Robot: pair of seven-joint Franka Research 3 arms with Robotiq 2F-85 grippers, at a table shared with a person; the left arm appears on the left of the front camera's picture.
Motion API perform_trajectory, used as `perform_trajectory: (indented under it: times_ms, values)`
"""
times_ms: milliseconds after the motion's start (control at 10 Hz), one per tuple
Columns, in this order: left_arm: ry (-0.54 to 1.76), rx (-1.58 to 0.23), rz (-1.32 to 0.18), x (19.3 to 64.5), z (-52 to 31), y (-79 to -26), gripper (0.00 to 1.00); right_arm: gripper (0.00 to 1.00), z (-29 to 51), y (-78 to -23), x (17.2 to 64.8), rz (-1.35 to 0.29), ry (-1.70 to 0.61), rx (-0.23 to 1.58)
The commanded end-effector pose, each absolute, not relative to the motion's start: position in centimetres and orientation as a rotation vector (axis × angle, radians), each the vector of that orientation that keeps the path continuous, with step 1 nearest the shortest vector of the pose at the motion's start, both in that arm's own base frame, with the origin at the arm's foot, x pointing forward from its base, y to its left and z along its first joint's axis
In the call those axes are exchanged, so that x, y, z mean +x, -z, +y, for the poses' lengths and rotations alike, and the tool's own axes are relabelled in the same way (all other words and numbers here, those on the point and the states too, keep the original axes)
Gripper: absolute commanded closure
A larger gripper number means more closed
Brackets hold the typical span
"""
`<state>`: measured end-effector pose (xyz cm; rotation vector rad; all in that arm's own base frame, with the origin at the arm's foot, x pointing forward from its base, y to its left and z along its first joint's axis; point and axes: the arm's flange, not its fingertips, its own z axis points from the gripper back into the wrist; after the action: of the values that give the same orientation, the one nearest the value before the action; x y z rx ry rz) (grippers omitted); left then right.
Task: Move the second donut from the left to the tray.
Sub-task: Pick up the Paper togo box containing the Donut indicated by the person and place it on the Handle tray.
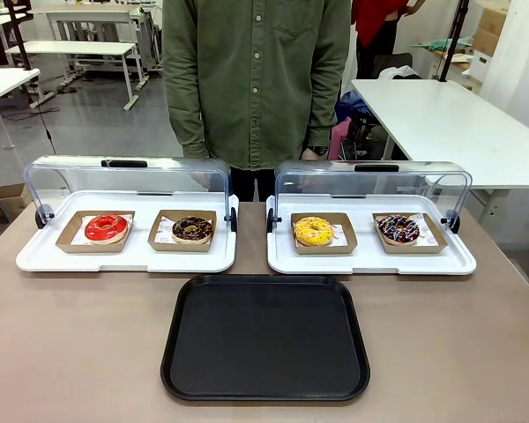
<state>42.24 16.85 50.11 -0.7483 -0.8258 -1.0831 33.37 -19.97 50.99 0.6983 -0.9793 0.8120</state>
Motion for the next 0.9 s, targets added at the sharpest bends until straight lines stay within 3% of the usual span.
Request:
perform_trajectory:
  times_ms: [0,800]
  values:
    - [1.090,-0.757,-0.831,42.10,16.85,-50.27,0.00,0.00,-20.11,-51.22,33.69,-1.008,-0.830,0.698]
    - [1.090,-0.757,-0.831,42.10,16.85,-50.27,0.00,0.00,-20.11,-51.22,33.69,-1.008,-0.830,0.698]
